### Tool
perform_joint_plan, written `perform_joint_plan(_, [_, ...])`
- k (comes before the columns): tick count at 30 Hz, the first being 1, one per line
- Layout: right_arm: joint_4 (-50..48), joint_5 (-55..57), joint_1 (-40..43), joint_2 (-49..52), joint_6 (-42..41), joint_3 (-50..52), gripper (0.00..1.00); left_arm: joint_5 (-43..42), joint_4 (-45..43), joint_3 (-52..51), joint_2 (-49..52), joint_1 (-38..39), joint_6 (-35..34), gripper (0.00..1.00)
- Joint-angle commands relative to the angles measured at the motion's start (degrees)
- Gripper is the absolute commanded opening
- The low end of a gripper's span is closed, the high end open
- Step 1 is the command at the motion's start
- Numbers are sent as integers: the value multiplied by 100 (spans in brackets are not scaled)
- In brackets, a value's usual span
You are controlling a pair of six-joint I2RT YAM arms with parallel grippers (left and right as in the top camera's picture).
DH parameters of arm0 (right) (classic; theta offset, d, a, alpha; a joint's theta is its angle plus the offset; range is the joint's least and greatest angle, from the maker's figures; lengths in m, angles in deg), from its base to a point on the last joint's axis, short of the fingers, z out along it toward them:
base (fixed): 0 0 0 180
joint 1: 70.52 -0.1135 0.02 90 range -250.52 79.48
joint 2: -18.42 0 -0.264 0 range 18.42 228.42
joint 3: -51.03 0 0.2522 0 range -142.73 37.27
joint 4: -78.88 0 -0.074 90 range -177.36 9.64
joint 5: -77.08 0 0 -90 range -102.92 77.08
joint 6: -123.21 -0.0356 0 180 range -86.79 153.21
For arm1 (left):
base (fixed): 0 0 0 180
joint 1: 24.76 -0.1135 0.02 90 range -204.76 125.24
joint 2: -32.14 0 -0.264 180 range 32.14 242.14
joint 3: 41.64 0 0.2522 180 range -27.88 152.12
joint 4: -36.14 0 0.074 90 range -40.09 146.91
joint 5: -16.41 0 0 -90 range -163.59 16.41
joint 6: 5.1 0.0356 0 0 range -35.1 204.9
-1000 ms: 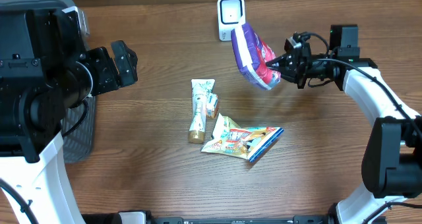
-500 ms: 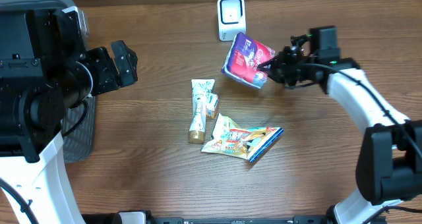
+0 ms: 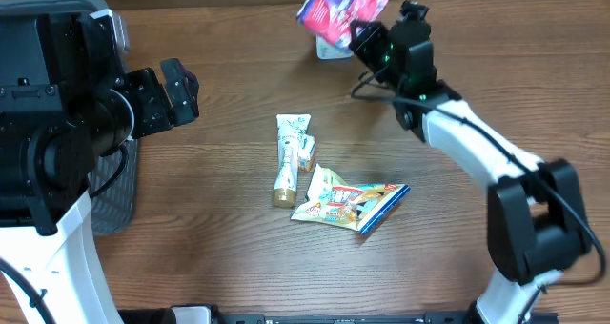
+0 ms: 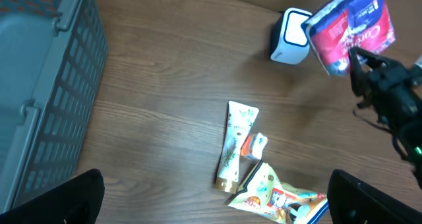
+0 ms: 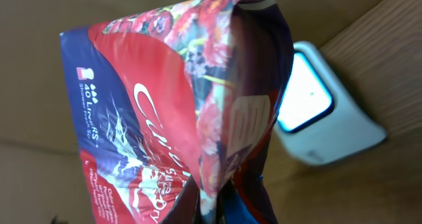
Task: Scan the item barcode
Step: 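Carry the Carefree box to the right table edge and release it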
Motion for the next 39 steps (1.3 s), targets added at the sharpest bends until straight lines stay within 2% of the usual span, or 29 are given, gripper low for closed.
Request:
perform_joint_plan(1, [63,-109,160,785,-402,-896,4,33,-9,-4,9,-31,50,100])
perform_joint_plan(3, [341,-264,157,1228,-400,-1545,4,33,-9,-4,9,-31,50,100])
perform_joint_plan(6, [911,-31,157,1434,-348,-1985,4,33,-9,-4,9,-31,50,99])
perform_joint_plan(15, [1631,44,302,1379,428,-2026,4,33,-9,-4,9,-31,50,100])
perform_joint_plan(19, [2052,37,640,846,702,-2026,4,33,-9,-4,9,-31,50,100])
perform_joint_plan(25, [3189,35,1895,-140,678,-2026,4,33,-9,-4,9,-31,50,100])
perform_joint_plan(31, [5117,103,4039,-181,730,-1958,4,33,-9,-4,9,-31,50,100])
perform_joint_plan(34, [5359,79,5003,160,1342,-1882,4,33,-9,-4,9,-31,50,100])
perform_joint_plan(39, [5346,79,5978,763,1847,-1860,4,33,-9,-4,9,-31,50,100])
